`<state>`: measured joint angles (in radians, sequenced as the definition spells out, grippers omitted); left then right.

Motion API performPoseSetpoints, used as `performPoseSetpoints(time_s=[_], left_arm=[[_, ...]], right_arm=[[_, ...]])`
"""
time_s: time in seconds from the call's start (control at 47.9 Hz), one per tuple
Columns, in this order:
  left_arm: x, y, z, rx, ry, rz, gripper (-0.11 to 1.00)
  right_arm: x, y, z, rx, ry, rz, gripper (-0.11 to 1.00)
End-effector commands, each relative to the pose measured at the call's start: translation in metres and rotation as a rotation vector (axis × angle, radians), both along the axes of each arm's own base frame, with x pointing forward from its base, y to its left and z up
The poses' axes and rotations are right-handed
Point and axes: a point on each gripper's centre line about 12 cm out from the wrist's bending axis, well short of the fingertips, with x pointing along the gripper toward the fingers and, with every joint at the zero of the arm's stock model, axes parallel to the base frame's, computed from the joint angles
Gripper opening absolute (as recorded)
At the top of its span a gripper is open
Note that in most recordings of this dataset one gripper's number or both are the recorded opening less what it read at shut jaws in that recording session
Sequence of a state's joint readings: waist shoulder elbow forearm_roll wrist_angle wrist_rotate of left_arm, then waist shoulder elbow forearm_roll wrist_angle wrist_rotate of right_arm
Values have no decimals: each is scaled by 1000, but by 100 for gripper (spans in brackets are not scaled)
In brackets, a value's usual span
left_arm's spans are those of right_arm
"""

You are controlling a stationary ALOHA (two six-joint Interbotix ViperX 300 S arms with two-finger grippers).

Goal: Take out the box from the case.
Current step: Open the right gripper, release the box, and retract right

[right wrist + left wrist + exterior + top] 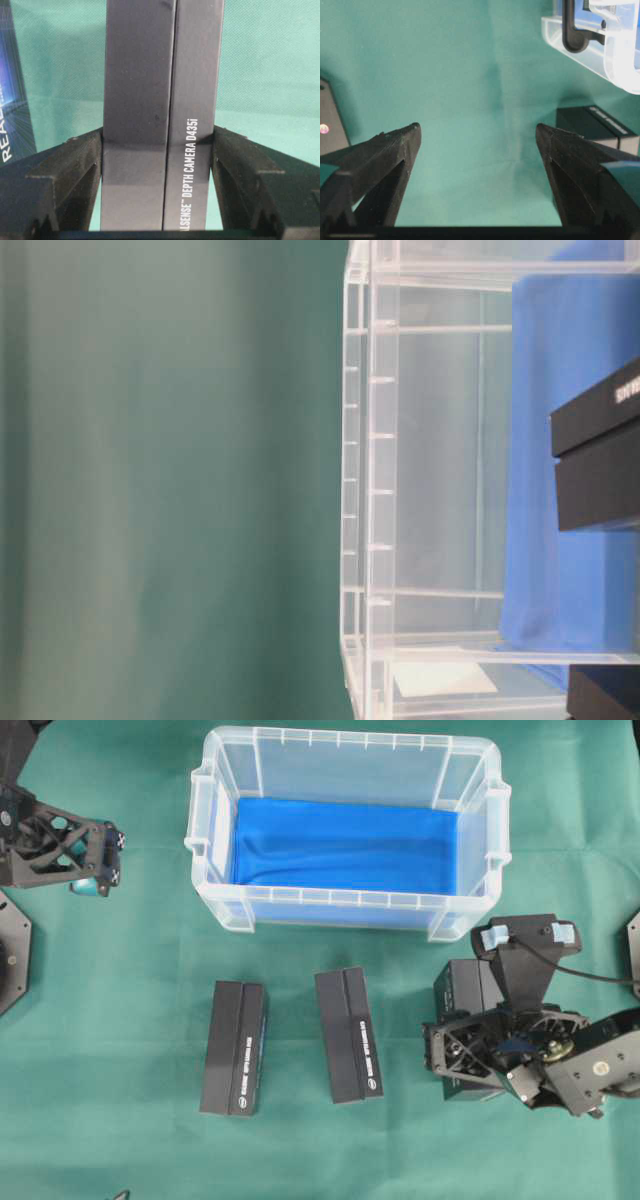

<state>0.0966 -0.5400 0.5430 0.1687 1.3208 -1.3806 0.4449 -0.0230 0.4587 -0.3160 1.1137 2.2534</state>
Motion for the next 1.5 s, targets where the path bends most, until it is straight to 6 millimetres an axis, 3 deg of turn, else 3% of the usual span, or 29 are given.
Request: performPoseSetpoints(time_s=[0.0, 1.147, 1.314, 1.481], left_arm=[[1, 0, 4, 5, -15, -2, 97], [1, 0, 4, 7, -25, -5, 97], [0, 0, 3, 7, -24, -5, 97], [-1, 0, 3, 9, -22, -5, 97]], right_arm=[[1, 1, 8, 23, -38, 6, 65], [-1, 0, 7, 42, -66, 11, 66], [-1, -1, 12, 28, -48, -1, 95], [-2, -1, 14, 21, -37, -6, 95]])
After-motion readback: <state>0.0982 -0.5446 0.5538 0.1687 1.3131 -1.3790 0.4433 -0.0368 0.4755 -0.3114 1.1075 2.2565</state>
